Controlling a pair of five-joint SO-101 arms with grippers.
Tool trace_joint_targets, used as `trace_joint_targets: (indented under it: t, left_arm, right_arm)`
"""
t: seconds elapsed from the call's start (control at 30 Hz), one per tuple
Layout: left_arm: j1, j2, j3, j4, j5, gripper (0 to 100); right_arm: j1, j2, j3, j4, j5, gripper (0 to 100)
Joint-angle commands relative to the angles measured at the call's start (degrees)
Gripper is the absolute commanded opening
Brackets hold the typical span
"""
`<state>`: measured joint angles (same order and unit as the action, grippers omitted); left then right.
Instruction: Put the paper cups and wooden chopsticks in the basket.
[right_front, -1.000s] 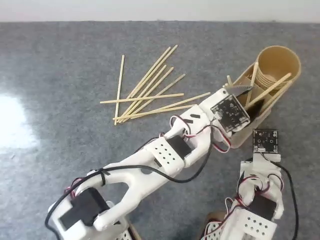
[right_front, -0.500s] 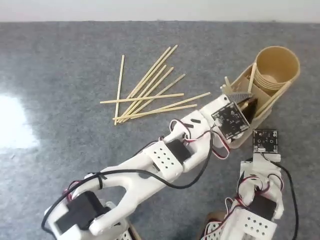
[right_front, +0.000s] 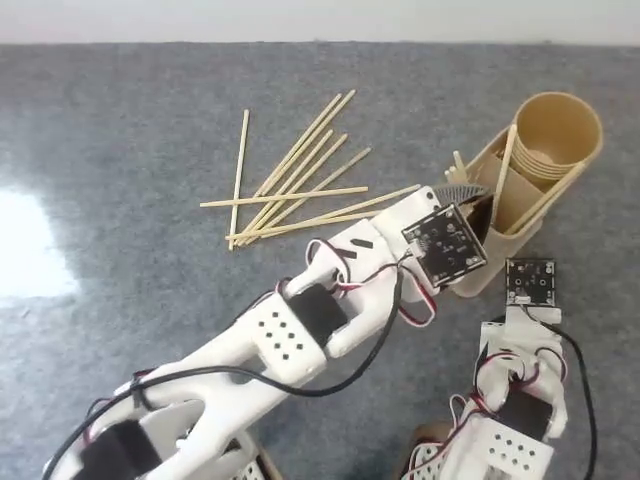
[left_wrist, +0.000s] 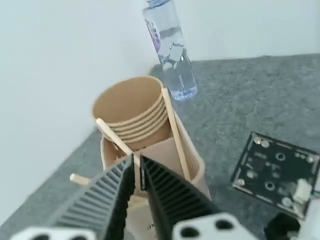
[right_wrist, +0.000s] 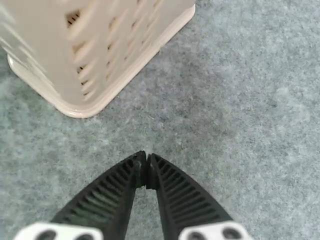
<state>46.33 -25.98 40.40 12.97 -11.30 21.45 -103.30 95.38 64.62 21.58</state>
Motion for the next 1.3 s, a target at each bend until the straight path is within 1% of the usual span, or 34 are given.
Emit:
trace_joint_targets:
  t: [0.0,0.2,0.33,0.43,0.5,0.57,0.6,0.7,0.8,0.93,1.13,1.27]
  left_arm:
    - [0.4,-2.8,0.7,1.9,-0.6,1]
    - [0.2,-3.4,8.2,-5.1,-0.6,1]
    - [0.4,-3.6,9.0,-4.7,-0.5,2]
    - [0.4,-7.2,9.6,0.7,0.4,4]
    - [0.3,-11.5,10.9,7.7,1.8,8]
    - [0.2,-16.2,13.3,13.5,1.7,12]
    - [0.2,-18.5,15.0,16.0,0.5,13]
    - [0.5,-24.6,20.4,20.6,-6.6,16]
    - [0.7,-26.9,23.2,23.9,-11.5,18]
    - [0.8,-22.2,21.6,27.3,-11.6,18]
    - [0.9,-9.1,11.9,28.3,-12.6,18]
    - [1.3,3.9,2.8,30.2,-15.3,18]
  right_arm:
    - [-0.8,-0.4,1.1,-1.1,0.7,0.9]
    - [-0.8,-0.4,1.1,-1.1,0.7,0.9]
    - [-0.8,-0.4,1.1,-1.1,0.7,0.9]
    - [-0.8,-0.4,1.1,-1.1,0.7,0.9]
    - [-0.7,-0.4,1.1,-1.1,0.7,0.8]
    - [-0.6,-0.4,0.9,-1.1,0.6,0.8]
    - [-0.5,-0.4,0.9,-1.1,0.6,0.8]
    - [-0.1,-0.4,-0.1,-0.7,0.5,0.8]
    - [2.6,-0.4,-1.2,-0.4,0.4,0.8]
    - [8.7,-0.4,-5.4,2.3,1.1,0.8]
    - [20.5,-0.4,-12.1,5.5,8.0,0.8]
    - [29.1,-0.4,-12.2,0.8,13.3,0.8]
